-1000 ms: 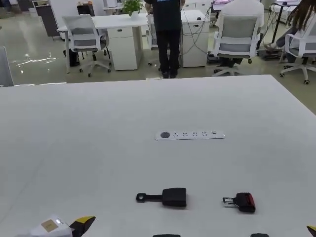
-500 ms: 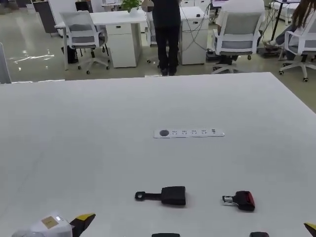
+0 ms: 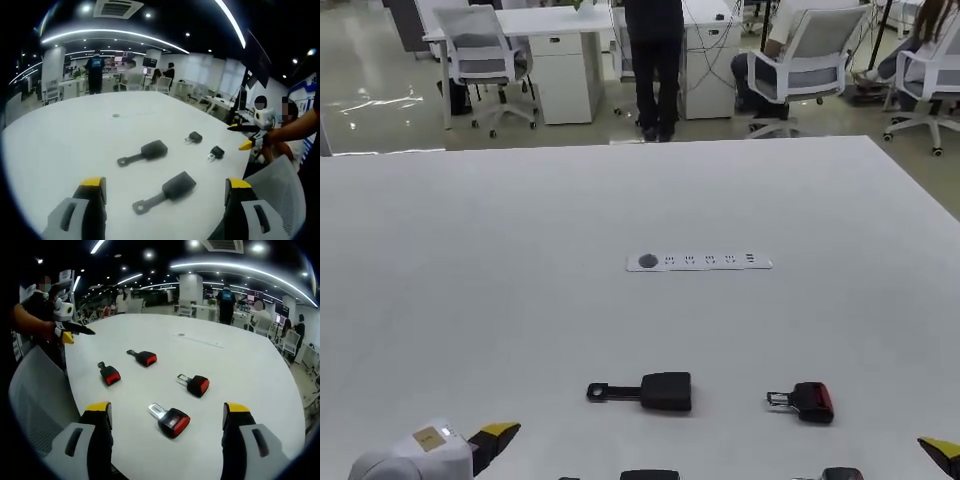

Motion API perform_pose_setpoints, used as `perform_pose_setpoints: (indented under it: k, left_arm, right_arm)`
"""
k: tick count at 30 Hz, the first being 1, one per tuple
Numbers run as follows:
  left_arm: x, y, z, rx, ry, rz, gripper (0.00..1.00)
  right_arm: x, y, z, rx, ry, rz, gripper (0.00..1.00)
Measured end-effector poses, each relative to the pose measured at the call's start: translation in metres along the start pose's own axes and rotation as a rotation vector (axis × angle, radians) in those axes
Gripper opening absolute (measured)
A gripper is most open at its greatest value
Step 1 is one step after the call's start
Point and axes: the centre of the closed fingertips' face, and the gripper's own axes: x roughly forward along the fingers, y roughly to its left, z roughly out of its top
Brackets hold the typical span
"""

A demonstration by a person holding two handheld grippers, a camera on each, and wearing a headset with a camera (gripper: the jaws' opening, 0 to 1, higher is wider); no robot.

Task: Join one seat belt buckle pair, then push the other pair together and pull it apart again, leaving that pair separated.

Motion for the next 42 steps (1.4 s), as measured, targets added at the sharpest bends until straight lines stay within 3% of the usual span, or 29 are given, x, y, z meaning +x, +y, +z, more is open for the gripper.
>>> perform_pose_setpoints:
  k: [4,12,15,30,42]
  left_arm:
    - [0.008,0.002,-0.005,0.025,0.024,-0.026,1.0]
    - [0.019,-0.005,-0.007,0.059,0.057,-0.083,0.98]
    - [0.025,-0.003,-0.013,0.082,0.084,-0.104,0.97]
    - [0.052,-0.013,-0.019,0.179,0.164,-0.212,0.93]
    - [0.075,-0.019,-0.039,0.2,0.222,-0.304,0.83]
  right_arm:
    - [0.007,0.0,-0.003,-0.016,0.016,0.025,0.93]
    - [0.022,0.001,-0.012,-0.026,0.046,0.079,0.9]
    - [0.025,0.003,-0.01,-0.038,0.059,0.098,0.9]
    - [0.034,0.002,-0.019,-0.062,0.107,0.178,0.86]
    - [0.044,0.0,-0.037,-0.101,0.186,0.261,0.83]
